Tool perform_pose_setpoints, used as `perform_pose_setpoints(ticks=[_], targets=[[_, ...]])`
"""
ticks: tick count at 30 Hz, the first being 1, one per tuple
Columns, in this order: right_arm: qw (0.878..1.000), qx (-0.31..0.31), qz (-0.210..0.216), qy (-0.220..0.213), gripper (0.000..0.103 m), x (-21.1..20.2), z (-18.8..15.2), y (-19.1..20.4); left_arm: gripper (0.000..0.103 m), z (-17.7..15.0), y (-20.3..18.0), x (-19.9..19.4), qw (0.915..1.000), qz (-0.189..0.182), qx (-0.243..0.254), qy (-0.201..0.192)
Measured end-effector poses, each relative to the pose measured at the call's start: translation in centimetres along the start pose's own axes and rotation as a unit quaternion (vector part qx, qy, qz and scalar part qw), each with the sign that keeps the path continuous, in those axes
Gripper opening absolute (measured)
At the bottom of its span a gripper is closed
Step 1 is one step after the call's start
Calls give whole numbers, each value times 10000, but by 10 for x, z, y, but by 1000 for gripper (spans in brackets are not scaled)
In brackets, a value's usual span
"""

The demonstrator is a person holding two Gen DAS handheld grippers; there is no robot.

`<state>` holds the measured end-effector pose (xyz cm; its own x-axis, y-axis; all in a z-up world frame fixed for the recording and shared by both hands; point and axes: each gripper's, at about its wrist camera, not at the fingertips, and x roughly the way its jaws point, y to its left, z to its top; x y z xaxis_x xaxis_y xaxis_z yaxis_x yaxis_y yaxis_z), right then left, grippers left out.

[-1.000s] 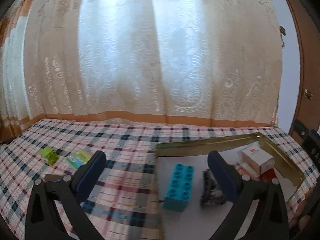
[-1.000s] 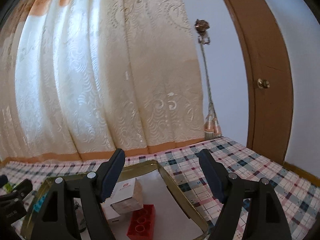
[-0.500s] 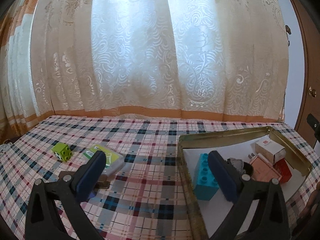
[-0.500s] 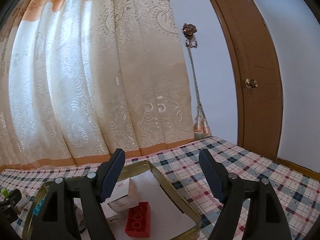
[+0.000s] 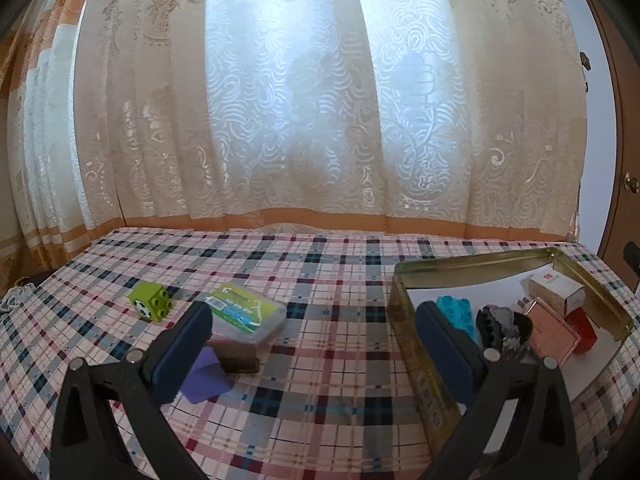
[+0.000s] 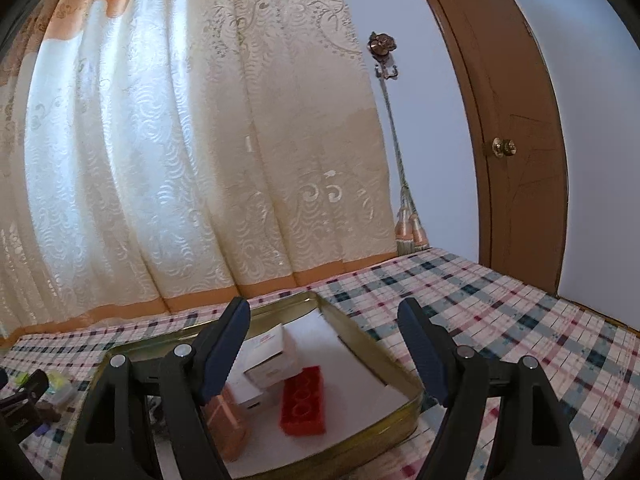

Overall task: Organize rigid objects
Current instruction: 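Open both grippers and withdraw them from the tray toward the remaining objects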

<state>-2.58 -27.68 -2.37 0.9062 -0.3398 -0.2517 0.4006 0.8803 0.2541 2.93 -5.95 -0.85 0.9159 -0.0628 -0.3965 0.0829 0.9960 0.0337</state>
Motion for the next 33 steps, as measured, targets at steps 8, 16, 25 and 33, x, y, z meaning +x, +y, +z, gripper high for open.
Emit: perform_pose_setpoints(ticks=[8,16,25,33], targets=[[9998,-115,134,35,78,-10,-8,24,102,-2,19,-3,10000,32,-50,18],[9990,-256,353,72,78,-19,-16,56,102,-3,36,-3,9999,74,-72,13],[9973,-398,610,134,78,-26,-25,91,102,-3,54,-2,9999,119,-72,14],[9947,-539,852,210,78,-30,-32,120,102,-2,77,3,9996,233,-126,48]])
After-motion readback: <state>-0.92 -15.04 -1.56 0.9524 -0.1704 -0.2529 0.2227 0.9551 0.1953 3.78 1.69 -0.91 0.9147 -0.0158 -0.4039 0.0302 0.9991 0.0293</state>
